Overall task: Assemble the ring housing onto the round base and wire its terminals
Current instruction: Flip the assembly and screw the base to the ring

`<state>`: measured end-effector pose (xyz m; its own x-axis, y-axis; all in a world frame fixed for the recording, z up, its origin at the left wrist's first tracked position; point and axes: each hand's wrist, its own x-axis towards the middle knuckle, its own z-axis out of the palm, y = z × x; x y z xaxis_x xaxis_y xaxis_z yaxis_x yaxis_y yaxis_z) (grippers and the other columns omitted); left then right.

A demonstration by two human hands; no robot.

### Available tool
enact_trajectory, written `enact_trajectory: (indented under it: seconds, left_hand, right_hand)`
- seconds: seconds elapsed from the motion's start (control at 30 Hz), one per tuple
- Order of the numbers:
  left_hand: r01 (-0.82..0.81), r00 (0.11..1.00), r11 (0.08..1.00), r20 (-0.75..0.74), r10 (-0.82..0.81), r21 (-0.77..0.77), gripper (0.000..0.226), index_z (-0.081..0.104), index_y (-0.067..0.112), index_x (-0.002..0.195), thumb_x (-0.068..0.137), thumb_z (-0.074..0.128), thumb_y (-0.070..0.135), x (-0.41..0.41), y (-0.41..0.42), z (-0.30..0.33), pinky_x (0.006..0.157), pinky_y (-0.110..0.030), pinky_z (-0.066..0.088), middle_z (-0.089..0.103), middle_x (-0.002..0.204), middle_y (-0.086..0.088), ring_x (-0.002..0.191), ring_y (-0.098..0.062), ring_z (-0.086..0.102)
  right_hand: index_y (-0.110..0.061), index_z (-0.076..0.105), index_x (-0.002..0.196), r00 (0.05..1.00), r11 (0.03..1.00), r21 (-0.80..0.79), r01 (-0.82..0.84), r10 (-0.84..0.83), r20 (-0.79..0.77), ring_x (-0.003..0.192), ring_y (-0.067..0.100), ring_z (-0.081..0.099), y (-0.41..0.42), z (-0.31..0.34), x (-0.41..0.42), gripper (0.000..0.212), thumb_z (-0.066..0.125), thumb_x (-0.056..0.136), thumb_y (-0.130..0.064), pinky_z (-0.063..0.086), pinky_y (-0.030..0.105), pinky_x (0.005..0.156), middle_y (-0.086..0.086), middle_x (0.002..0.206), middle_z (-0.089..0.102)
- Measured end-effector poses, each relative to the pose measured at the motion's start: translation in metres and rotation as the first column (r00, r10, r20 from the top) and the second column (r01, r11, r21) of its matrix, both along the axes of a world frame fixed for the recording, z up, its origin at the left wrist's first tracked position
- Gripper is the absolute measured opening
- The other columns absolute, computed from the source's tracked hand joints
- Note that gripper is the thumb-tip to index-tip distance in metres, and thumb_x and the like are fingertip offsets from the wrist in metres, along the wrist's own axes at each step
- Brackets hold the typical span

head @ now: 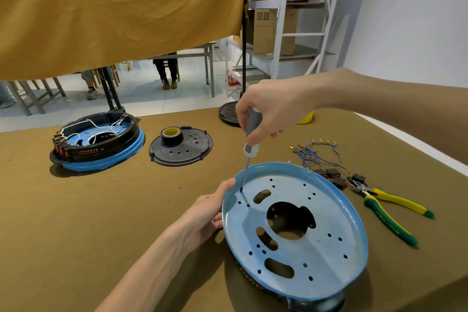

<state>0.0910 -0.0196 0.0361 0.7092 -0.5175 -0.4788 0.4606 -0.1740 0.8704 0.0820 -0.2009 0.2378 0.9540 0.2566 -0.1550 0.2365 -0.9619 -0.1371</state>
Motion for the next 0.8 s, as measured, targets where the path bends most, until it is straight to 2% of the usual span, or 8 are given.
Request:
enact_trajectory:
  seconds: [0.13,0.2,0.27,0.33,0.43,0.53,0.67,0.8]
  left_hand:
    - [-0.020,1.000,1.000,0.012,0.020,0.005,0.058,0.075,0.005,0.109,0.093,0.063,0.059,0.001,-0.001,-0.004,0.054,-0.022,0.053,0.080,0.084,-0.005,0.061,-0.014,0.071]
    - [-0.031,0.999,0.999,0.015,0.031,-0.008,0.059,0.074,0.001,0.107,0.093,0.065,0.058,0.001,-0.002,-0.006,0.049,-0.021,0.050,0.075,0.072,-0.003,0.052,-0.013,0.065]
    - [-0.045,0.999,0.999,0.019,0.045,-0.024,0.058,0.075,0.000,0.108,0.093,0.065,0.056,0.002,-0.004,-0.007,0.051,-0.020,0.052,0.077,0.076,-0.004,0.055,-0.012,0.068]
    - [-0.047,0.999,0.998,0.020,0.048,-0.032,0.055,0.074,0.000,0.108,0.095,0.065,0.053,0.002,-0.005,-0.008,0.051,-0.019,0.052,0.078,0.076,-0.003,0.055,-0.010,0.069]
    - [-0.044,0.999,0.998,0.010,0.044,-0.035,0.052,0.071,-0.001,0.105,0.097,0.064,0.050,0.002,-0.007,-0.008,0.046,-0.017,0.049,0.071,0.061,0.002,0.045,-0.007,0.063]
    - [-0.054,0.998,0.998,0.021,0.054,-0.028,0.055,0.072,-0.001,0.109,0.096,0.063,0.052,0.002,-0.007,-0.010,0.050,-0.017,0.051,0.076,0.070,-0.001,0.052,-0.008,0.068]
    - [-0.049,0.999,0.999,0.021,0.049,-0.018,0.059,0.075,0.002,0.110,0.093,0.064,0.057,0.002,-0.006,-0.010,0.052,-0.018,0.053,0.079,0.081,-0.004,0.059,-0.011,0.071]
    - [-0.036,0.999,0.999,0.014,0.036,-0.017,0.061,0.075,0.002,0.112,0.092,0.065,0.058,0.003,-0.004,-0.012,0.052,-0.020,0.053,0.079,0.084,-0.005,0.061,-0.013,0.071]
  right_hand:
    - [-0.029,0.069,0.094,0.999,0.998,-0.046,-0.044,0.044,0.013,0.073,0.010,0.070,-0.001,0.001,-0.001,0.021,0.084,0.080,-0.034,0.047,0.014,0.052,-0.006,0.086,0.074]
    - [-0.030,0.072,0.094,0.997,0.996,-0.060,-0.063,0.065,0.046,0.078,0.007,0.068,0.000,0.002,-0.003,0.022,0.086,0.077,-0.031,0.051,0.018,0.060,-0.010,0.089,0.073]
    - [-0.031,0.075,0.095,0.995,0.995,-0.061,-0.081,0.085,0.056,0.079,0.005,0.067,0.002,0.003,-0.005,0.024,0.088,0.076,-0.027,0.055,0.024,0.069,-0.014,0.089,0.072]
    - [-0.032,0.075,0.095,0.994,0.993,-0.066,-0.097,0.100,0.042,0.077,0.002,0.066,0.004,0.002,-0.007,0.024,0.087,0.076,-0.025,0.055,0.024,0.068,-0.017,0.086,0.072]
    - [-0.033,0.072,0.101,0.995,0.991,-0.101,-0.092,0.094,0.017,0.077,0.002,0.065,0.007,0.002,-0.007,0.023,0.083,0.081,-0.030,0.051,0.021,0.064,-0.016,0.088,0.071]
    - [-0.025,0.070,0.098,0.999,0.997,-0.061,-0.051,0.051,-0.011,0.068,0.008,0.072,0.005,0.005,-0.007,0.018,0.080,0.085,-0.033,0.057,0.024,0.062,-0.007,0.079,0.075]
    - [-0.017,0.071,0.091,0.999,0.998,-0.055,-0.024,0.022,-0.025,0.054,0.012,0.073,0.006,0.008,-0.007,0.017,0.077,0.088,-0.033,0.055,0.016,0.052,-0.005,0.059,0.072]
    - [-0.014,0.069,0.090,0.999,0.995,-0.092,0.030,-0.032,-0.020,0.050,0.017,0.072,0.007,0.005,-0.003,0.031,0.073,0.090,-0.044,0.052,0.020,0.045,-0.003,0.059,0.072]
